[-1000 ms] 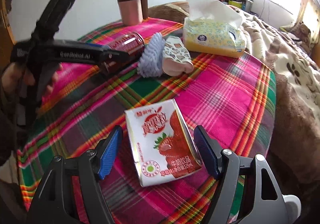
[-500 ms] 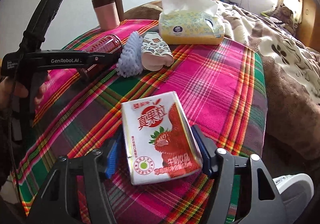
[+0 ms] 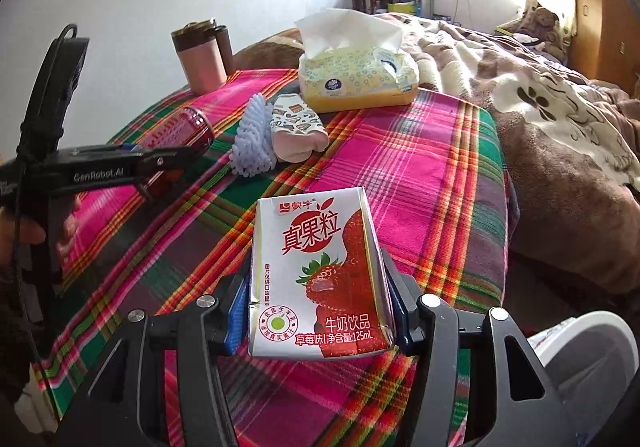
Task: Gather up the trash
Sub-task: 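Grasp the strawberry milk carton with the right tool while the left tool grasps the red milk can, then carry the strawberry carton and red can over the trash bin, then open both tools to drop the carton and can into the bin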
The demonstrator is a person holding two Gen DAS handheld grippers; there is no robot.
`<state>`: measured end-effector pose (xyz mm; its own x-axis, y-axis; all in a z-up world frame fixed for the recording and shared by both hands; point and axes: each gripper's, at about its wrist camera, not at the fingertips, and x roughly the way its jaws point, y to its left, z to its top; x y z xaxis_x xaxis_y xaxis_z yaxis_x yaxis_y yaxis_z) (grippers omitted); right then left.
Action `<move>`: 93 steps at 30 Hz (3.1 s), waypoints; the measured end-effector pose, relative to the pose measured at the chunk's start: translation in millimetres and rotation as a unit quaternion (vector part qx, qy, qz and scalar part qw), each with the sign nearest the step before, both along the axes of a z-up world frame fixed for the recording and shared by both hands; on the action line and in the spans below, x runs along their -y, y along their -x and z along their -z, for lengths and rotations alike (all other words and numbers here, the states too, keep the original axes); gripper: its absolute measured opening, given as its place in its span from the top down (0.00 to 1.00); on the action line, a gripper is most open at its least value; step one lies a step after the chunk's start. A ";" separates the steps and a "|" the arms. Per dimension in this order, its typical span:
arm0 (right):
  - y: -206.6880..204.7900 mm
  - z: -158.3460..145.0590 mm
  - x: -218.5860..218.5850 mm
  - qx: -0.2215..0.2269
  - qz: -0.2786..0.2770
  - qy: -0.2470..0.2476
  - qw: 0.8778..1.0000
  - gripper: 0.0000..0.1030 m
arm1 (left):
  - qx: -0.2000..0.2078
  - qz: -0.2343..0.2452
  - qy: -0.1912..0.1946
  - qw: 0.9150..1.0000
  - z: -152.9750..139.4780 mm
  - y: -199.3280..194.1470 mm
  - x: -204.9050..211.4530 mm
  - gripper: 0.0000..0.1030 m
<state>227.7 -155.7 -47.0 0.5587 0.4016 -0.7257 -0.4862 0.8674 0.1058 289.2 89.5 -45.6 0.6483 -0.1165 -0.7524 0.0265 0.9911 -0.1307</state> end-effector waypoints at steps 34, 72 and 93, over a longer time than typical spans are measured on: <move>79.8 -50.9 79.3 0.069 0.106 -0.056 0.990 0.45 | 0.091 0.082 -0.001 0.992 -66.4 127.6 83.1 0.49; 117.7 -41.4 210.6 0.073 0.266 -0.035 0.961 0.45 | 0.093 0.235 -0.010 0.967 -62.8 157.4 262.5 0.49; 88.7 -18.3 230.7 0.014 0.259 0.008 0.966 0.45 | 0.073 0.250 -0.023 0.965 -46.5 132.2 316.3 0.49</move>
<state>139.0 -386.4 -28.7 0.7011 0.0514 -0.7112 0.0112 0.9965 0.0831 157.1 -226.8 0.9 0.6188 -0.4104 -0.6698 0.5175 0.8545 -0.0455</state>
